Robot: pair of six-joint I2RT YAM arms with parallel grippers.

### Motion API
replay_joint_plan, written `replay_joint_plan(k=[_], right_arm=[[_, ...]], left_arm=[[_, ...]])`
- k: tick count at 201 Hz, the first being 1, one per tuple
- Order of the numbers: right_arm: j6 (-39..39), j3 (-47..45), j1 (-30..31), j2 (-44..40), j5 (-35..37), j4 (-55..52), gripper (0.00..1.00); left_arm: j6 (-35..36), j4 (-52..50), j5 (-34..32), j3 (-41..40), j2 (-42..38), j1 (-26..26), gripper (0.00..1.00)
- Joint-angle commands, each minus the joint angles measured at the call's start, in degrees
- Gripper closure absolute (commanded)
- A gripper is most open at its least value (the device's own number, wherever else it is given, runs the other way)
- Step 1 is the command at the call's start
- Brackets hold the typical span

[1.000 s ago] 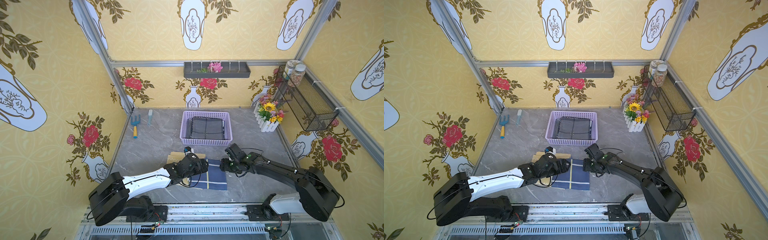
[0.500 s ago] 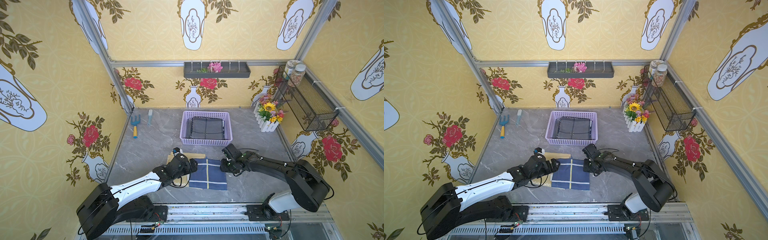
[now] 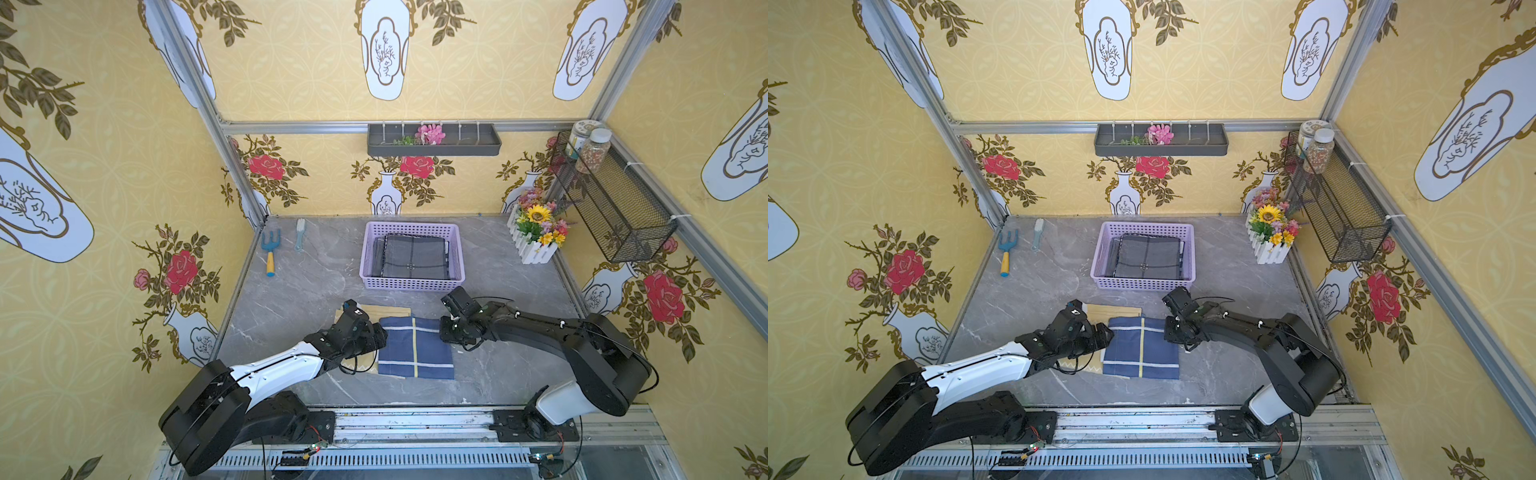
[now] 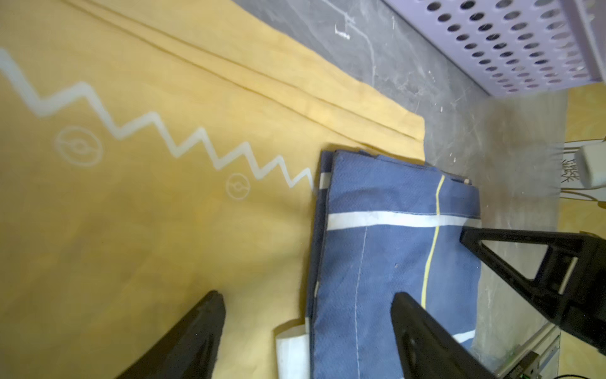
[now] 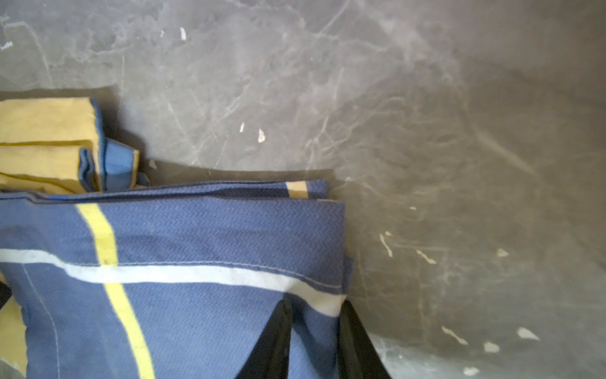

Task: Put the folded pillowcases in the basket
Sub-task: Pick up the pillowcase from the pillowcase.

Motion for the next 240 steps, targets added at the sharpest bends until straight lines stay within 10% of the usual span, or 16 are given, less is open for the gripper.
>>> replay_joint_plan(k=[1,240], right_arm=[[0.54,-0.12,0.08,0.25,0.01,-0.61,0.77],[0.57,1.14,0.08,1.58,0.71,-2.42,0.96]], left_arm=[[1.64,1.24,2.43,0.53,1.79,0.25,0.2],[-0.12,6.23,6.87,-0.16,6.14,0.38,1.0]])
